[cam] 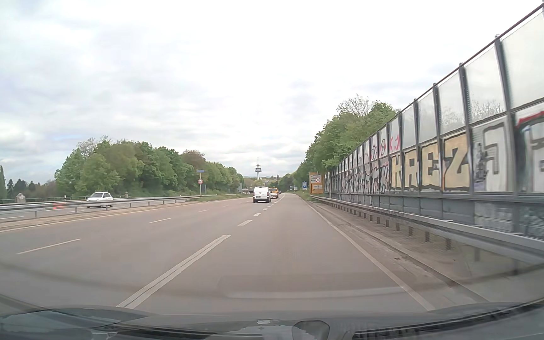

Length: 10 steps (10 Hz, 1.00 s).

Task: Follow the waypoints while adhering to traffic rules and regulations

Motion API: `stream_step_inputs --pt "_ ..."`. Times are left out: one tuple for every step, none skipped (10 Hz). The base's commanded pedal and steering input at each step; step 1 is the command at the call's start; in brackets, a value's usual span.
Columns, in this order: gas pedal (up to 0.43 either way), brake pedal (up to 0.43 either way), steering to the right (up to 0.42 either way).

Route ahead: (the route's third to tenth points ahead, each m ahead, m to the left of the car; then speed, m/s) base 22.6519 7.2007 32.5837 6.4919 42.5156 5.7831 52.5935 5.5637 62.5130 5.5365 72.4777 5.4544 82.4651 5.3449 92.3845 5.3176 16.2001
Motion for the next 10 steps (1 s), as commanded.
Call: stream_step_inputs --pt "0.228 0.000 0.004" --pt "0.228 0.000 0.004" --pt "0.228 0.000 0.004" --pt "0.228 0.000 0.004" --pt "0.228 0.000 0.003" --pt "0.228 0.000 0.002" --pt "0.228 0.000 0.002" --pt "0.228 0.000 0.002" --pt "0.228 0.000 0.002" --pt "0.228 0.000 0.002"
